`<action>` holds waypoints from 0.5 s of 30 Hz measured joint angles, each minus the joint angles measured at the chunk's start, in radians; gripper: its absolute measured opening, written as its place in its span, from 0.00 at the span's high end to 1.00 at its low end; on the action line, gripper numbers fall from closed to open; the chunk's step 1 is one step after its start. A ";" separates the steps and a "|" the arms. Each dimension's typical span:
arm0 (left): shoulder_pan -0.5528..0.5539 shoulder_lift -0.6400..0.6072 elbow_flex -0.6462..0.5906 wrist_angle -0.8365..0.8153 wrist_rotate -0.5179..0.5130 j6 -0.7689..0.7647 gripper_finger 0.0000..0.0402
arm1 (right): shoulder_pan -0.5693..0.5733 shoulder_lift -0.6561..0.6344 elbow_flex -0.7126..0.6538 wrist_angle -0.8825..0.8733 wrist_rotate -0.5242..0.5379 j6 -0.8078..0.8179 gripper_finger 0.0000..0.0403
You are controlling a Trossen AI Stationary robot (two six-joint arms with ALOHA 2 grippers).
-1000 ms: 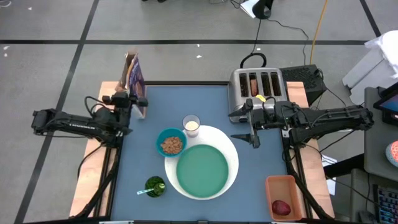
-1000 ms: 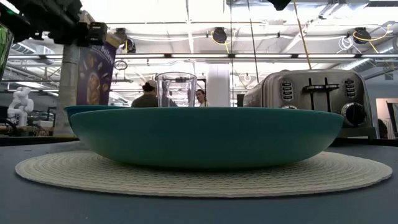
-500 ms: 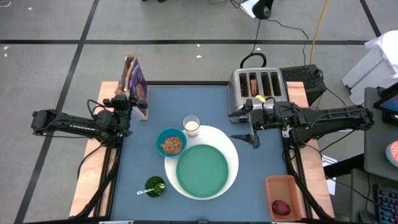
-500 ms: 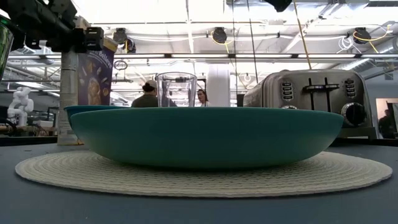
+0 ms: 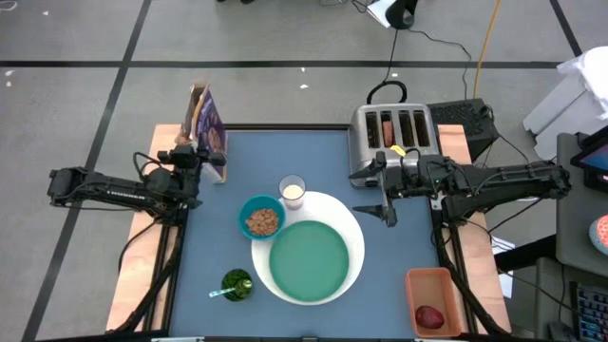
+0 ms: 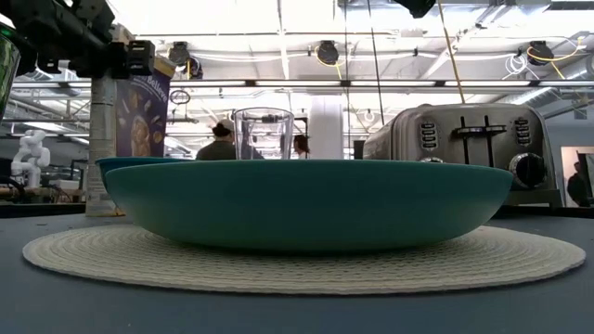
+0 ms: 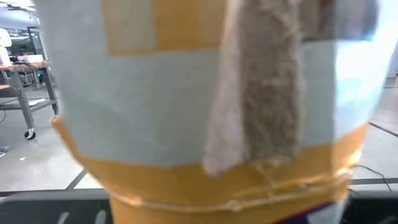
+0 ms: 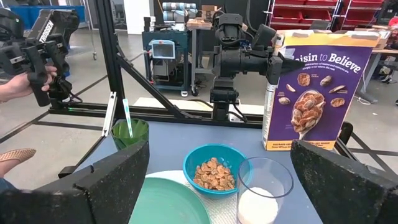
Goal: Arrange a breakfast setting
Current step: Pour the cereal into the blue bowl
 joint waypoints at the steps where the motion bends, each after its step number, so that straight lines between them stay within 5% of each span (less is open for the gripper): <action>1: 0.000 0.000 0.000 0.000 0.000 0.000 0.74 | 0.000 0.000 0.000 0.000 0.000 0.000 0.05; 15: 0.000 0.002 -0.004 -0.008 -0.014 0.001 0.53 | 0.000 0.000 0.000 0.000 0.000 0.000 0.05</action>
